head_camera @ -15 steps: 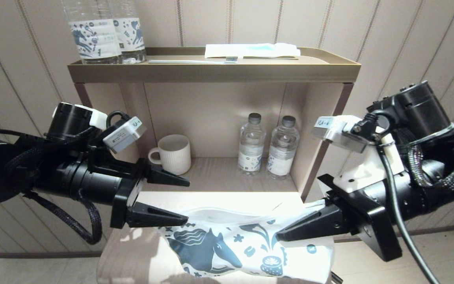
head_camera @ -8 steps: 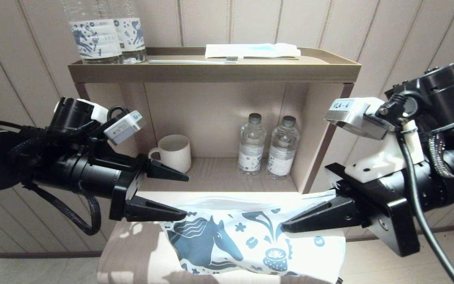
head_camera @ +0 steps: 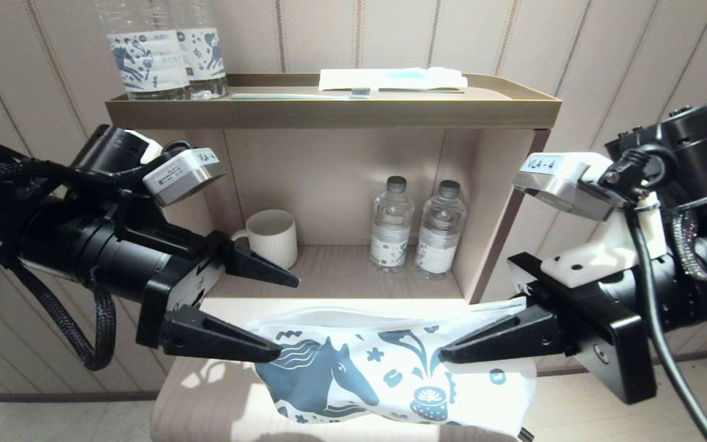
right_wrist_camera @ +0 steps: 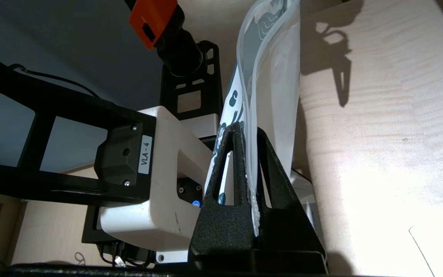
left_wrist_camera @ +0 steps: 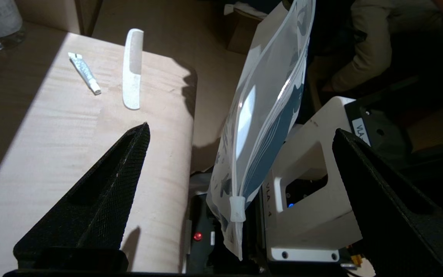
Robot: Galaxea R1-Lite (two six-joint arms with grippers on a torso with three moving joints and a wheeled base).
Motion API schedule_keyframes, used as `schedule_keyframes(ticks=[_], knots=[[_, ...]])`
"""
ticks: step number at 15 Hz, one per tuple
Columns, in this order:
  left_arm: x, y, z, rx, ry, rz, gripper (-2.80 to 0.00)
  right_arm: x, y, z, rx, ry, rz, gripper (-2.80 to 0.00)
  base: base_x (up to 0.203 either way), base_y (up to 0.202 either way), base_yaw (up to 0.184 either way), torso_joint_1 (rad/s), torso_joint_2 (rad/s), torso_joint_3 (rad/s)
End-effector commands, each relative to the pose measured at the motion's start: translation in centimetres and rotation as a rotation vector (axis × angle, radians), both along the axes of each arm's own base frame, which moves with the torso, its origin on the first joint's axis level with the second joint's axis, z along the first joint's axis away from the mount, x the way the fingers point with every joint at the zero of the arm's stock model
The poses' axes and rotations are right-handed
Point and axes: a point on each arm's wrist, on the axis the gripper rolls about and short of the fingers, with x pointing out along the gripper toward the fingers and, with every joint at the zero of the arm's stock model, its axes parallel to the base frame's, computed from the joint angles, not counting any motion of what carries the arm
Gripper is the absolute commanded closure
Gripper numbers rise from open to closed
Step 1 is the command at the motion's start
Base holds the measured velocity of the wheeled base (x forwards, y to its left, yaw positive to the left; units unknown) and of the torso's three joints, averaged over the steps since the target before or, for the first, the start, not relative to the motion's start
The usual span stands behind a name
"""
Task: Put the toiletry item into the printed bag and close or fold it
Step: Hand it to the other hand
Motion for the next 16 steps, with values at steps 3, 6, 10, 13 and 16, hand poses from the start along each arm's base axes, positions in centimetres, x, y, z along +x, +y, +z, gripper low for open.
schedule_keyframes(ticks=[3, 6, 10, 13, 16], knots=[[0.3, -0.1, -1.3, -0.041, 0.034, -0.045, -2.8, -0.6, -0.3, -0.1, 0.019, -0.02, 0.016, 0.0, 0.0, 0.0, 0.0, 0.0, 0.0, 0.0], [1.8, -0.8, -3.3, -0.074, -0.015, -0.053, -2.8, -0.9, -0.5, 0.2, 0.051, -0.04, 0.036, 0.0, 0.0, 0.0, 0.0, 0.0, 0.0, 0.0], [1.9, -0.8, -3.4, -0.077, -0.019, -0.051, -2.8, -0.8, -0.4, 0.5, 0.056, -0.051, 0.036, 0.0, 0.0, 0.0, 0.0, 0.0, 0.0, 0.0], [2.0, -0.8, -3.5, -0.077, -0.019, -0.052, -2.8, -0.9, -0.5, 0.6, 0.058, -0.055, 0.035, 0.0, 0.0, 0.0, 0.0, 0.0, 0.0, 0.0], [2.0, -0.9, -3.6, -0.075, -0.014, -0.051, -2.8, -0.8, -0.4, 0.5, 0.057, -0.054, 0.035, 0.0, 0.0, 0.0, 0.0, 0.0, 0.0, 0.0]])
